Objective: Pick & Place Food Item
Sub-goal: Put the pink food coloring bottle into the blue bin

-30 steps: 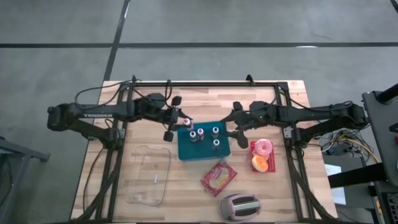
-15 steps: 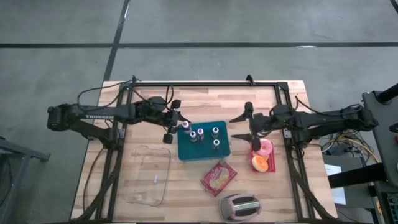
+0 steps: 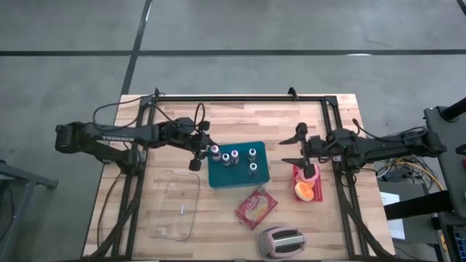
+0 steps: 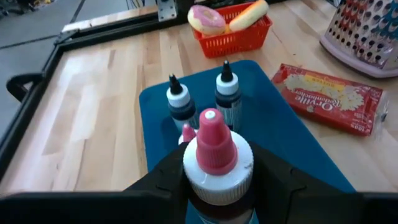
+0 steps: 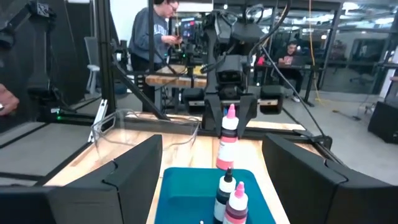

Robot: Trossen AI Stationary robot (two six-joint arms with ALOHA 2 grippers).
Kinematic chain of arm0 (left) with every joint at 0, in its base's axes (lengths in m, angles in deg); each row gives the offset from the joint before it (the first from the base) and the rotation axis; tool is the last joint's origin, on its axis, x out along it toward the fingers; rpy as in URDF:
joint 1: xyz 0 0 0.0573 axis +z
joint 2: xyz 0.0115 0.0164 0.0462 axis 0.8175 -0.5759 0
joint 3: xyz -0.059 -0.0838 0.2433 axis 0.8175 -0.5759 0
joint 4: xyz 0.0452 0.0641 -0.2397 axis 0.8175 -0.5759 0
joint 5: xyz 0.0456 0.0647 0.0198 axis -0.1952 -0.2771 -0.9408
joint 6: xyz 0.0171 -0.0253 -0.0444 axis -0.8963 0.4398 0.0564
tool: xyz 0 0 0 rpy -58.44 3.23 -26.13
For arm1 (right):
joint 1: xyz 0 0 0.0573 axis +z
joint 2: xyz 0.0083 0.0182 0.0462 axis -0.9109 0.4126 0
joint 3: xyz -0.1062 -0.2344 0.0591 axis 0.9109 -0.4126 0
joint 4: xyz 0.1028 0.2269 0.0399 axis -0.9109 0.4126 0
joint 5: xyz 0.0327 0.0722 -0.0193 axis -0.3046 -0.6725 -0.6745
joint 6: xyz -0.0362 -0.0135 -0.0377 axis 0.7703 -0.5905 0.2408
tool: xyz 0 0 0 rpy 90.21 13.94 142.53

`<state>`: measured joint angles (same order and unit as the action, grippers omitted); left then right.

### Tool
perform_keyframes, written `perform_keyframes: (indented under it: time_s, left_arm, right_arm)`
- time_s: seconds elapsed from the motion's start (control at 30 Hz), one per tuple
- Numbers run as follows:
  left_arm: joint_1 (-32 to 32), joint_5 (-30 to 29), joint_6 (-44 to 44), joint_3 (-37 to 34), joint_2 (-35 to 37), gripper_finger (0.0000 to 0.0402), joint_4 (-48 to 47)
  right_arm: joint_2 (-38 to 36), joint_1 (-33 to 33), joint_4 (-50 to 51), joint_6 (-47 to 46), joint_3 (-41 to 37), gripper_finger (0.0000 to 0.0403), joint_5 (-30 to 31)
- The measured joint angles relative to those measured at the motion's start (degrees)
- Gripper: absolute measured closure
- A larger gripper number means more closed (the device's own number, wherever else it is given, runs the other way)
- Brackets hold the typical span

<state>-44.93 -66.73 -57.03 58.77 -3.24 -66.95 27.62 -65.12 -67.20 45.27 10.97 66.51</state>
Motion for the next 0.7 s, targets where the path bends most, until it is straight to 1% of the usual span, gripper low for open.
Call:
perform_keyframes:
  time_s: [0.13,0.23,0.4,0.7]
  left_arm:
    - [0.00,-0.02,1.38,-1.71,0.04,0.0275,1.41]
    - [-0.08,-0.01,2.76,-3.84,0.04,0.0275,4.56]
    - [-0.76,0.03,4.24,-5.81,-1.38,0.0275,6.73]
    - [-1.99,0.18,4.45,-3.66,-7.61,0.0275,8.85]
  right_arm:
    - [-1.95,0.02,-2.04,-0.03,-2.63,0.0133,0.11]
    - [-3.28,0.00,-2.26,-0.26,-4.12,0.0133,0.11]
    - [-4.48,0.02,-2.29,-1.08,-5.46,0.0133,0.11]
    - [-4.50,0.02,-2.12,-1.08,-5.66,0.0133,0.09]
